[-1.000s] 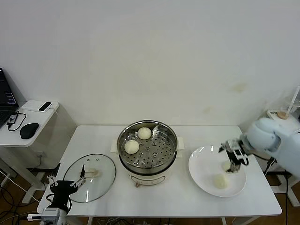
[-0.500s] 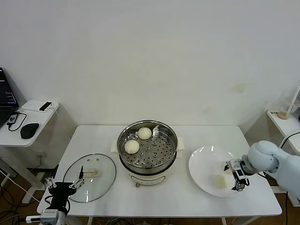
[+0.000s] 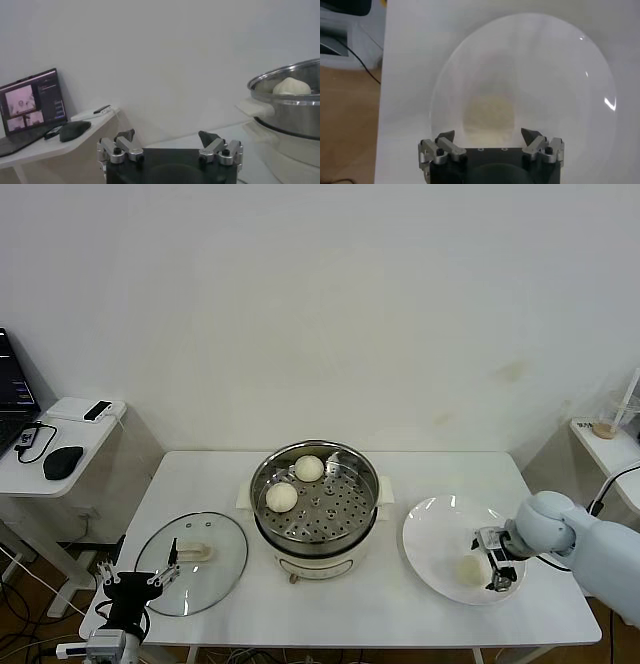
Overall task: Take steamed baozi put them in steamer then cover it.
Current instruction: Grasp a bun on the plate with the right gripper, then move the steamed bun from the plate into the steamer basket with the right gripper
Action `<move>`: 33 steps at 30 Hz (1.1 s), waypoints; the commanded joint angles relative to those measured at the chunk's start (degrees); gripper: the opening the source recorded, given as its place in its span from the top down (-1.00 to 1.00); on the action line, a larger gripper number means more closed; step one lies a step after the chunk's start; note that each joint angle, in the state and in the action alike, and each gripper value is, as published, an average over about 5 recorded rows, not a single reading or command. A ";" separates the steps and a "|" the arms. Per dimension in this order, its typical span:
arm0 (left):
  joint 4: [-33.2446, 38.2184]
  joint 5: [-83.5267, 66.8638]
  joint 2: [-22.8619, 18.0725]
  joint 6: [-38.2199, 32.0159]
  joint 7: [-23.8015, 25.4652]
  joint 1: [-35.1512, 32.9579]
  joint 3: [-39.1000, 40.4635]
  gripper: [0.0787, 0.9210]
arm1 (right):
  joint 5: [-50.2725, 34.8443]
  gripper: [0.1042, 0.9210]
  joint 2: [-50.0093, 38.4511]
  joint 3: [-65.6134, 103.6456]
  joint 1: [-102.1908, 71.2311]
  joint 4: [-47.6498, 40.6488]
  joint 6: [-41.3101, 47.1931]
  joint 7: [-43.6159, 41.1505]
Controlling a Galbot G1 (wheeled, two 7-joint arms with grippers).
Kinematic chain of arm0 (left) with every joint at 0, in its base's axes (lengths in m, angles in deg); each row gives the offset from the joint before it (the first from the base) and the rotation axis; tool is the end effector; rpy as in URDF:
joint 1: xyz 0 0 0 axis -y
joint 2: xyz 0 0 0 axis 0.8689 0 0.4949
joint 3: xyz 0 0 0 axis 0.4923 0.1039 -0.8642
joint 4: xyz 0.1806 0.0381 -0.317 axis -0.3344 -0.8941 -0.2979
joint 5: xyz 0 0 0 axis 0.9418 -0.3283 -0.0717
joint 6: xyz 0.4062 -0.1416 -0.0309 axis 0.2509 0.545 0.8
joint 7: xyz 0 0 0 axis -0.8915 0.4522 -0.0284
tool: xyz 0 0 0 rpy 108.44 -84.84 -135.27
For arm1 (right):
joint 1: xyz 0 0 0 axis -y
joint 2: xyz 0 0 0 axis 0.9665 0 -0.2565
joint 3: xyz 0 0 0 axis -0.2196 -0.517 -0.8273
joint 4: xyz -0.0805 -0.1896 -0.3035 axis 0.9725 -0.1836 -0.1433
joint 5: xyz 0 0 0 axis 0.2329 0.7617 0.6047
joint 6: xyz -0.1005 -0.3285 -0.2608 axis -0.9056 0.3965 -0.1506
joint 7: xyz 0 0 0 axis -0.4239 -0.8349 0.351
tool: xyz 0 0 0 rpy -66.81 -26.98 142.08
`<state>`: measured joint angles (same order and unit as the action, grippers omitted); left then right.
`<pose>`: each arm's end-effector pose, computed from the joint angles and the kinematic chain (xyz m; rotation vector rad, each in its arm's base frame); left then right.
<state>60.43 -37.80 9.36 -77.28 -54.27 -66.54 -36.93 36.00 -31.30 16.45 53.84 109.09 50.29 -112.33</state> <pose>0.2178 0.1060 -0.3146 0.1842 -2.9873 -0.4549 0.4791 -0.1501 -0.2614 1.2019 -1.3229 1.3952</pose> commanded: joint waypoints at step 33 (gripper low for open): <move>0.92 -0.16 -0.08 0.09 0.04 0.19 0.43 -0.77 | -7.97 -0.19 -0.97 -6.57 21.34 0.08 0.70 -3.57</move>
<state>61.30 -37.95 9.24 -77.18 -54.25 -66.36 -36.53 31.87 -31.26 13.37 63.93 108.45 51.05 -115.10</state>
